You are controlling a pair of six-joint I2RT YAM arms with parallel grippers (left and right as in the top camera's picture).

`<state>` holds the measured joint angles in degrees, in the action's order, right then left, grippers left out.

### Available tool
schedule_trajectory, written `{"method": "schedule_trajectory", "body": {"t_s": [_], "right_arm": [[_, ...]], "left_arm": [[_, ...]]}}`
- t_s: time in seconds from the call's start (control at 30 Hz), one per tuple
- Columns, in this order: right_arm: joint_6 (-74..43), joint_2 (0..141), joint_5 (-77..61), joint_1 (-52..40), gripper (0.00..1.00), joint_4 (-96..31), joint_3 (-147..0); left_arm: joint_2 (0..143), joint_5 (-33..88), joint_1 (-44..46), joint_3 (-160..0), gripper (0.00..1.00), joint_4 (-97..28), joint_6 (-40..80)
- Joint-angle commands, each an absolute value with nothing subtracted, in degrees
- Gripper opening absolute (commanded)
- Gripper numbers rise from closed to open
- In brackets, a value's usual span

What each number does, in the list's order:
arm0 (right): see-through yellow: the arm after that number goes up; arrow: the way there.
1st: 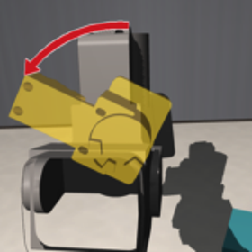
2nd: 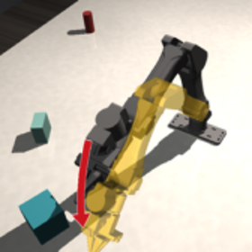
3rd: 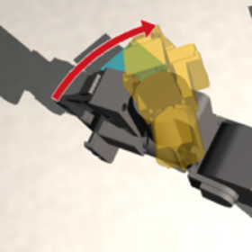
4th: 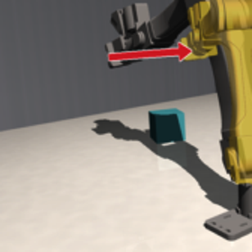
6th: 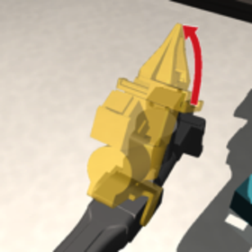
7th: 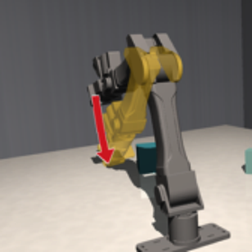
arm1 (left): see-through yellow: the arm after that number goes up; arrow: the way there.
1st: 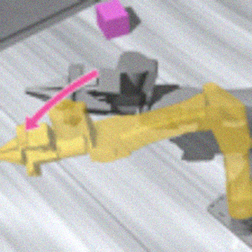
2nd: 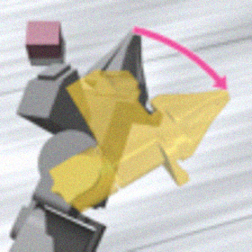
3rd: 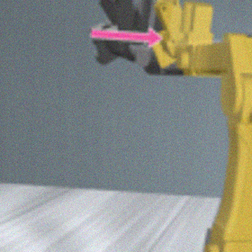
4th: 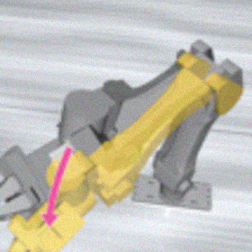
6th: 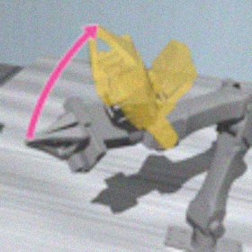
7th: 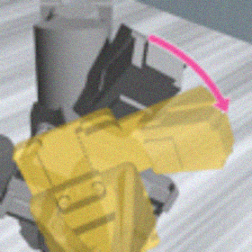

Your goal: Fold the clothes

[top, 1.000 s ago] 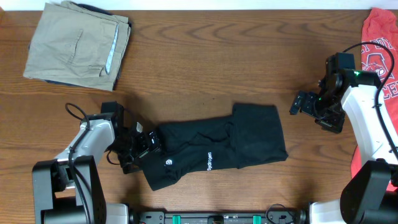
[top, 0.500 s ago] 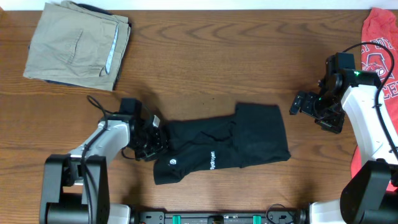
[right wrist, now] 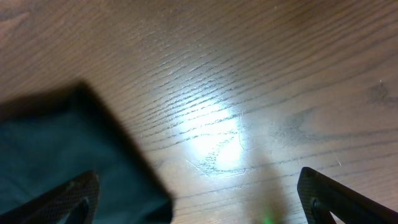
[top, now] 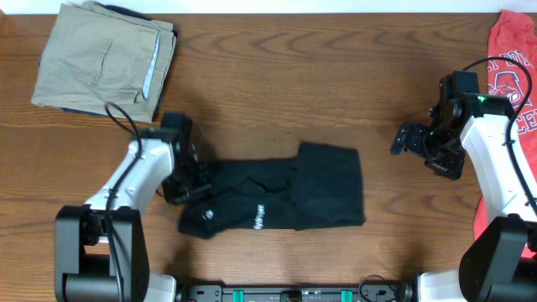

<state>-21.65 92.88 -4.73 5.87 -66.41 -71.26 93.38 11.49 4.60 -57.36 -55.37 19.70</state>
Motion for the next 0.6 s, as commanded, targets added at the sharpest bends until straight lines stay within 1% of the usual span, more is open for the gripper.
{"method": "schedule_trajectory", "body": {"t_s": [0.0,0.13,0.27,0.3,0.4,0.57], "right_arm": [[-21.1,92.6,-4.9,5.6,0.99,-66.4,-71.9],[-21.1,92.6,-4.9,5.6,0.99,-66.4,-71.9],[-21.1,92.6,-4.9,5.6,0.99,-66.4,-71.9],[-21.1,92.6,-4.9,5.6,0.99,-66.4,-71.9],[-21.1,92.6,-5.0,5.6,0.99,-66.4,-71.9],[-21.1,92.6,-5.0,5.6,0.99,-66.4,-71.9]], "left_arm": [[93.5,-0.3,4.4,-66.3,0.06,-60.4,21.1],[93.5,-0.9,4.5,-75.9,0.06,-67.6,21.1],[93.5,1.0,5.7,-81.8,0.06,-73.3,21.1],[93.5,1.7,6.2,-82.4,0.07,-74.0,21.1],[93.5,5.3,9.0,-82.7,0.06,-74.3,21.1],[93.6,7.4,16.8,-82.7,0.06,-72.2,21.9]]}}
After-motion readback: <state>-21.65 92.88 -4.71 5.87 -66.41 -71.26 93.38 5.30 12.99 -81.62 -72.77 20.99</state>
